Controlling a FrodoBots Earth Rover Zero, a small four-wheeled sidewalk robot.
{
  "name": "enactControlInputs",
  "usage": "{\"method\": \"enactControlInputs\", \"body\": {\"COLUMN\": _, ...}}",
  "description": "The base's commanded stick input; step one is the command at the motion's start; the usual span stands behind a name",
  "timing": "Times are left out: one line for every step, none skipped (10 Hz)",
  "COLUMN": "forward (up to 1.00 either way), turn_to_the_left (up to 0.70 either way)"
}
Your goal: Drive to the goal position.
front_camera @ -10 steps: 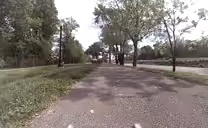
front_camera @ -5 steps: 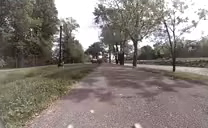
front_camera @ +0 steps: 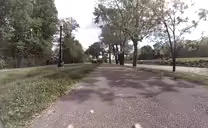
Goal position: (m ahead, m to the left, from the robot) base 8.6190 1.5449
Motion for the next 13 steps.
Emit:
{"method": "enactControlInputs", "body": {"forward": 1.00, "turn_to_the_left": 0.00}}
{"method": "enactControlInputs", "body": {"forward": 1.00, "turn_to_the_left": 0.00}}
{"method": "enactControlInputs", "body": {"forward": 1.00, "turn_to_the_left": 0.00}}
{"method": "enactControlInputs", "body": {"forward": 1.00, "turn_to_the_left": 0.00}}
{"method": "enactControlInputs", "body": {"forward": 1.00, "turn_to_the_left": 0.00}}
{"method": "enactControlInputs", "body": {"forward": 1.00, "turn_to_the_left": 0.00}}
{"method": "enactControlInputs", "body": {"forward": 0.96, "turn_to_the_left": 0.00}}
{"method": "enactControlInputs", "body": {"forward": 0.70, "turn_to_the_left": 0.00}}
{"method": "enactControlInputs", "body": {"forward": 0.44, "turn_to_the_left": 0.00}}
{"method": "enactControlInputs", "body": {"forward": 0.19, "turn_to_the_left": 0.00}}
{"method": "enactControlInputs", "body": {"forward": 0.14, "turn_to_the_left": 0.00}}
{"method": "enactControlInputs", "body": {"forward": 0.67, "turn_to_the_left": 0.00}}
{"method": "enactControlInputs", "body": {"forward": 1.00, "turn_to_the_left": 0.00}}
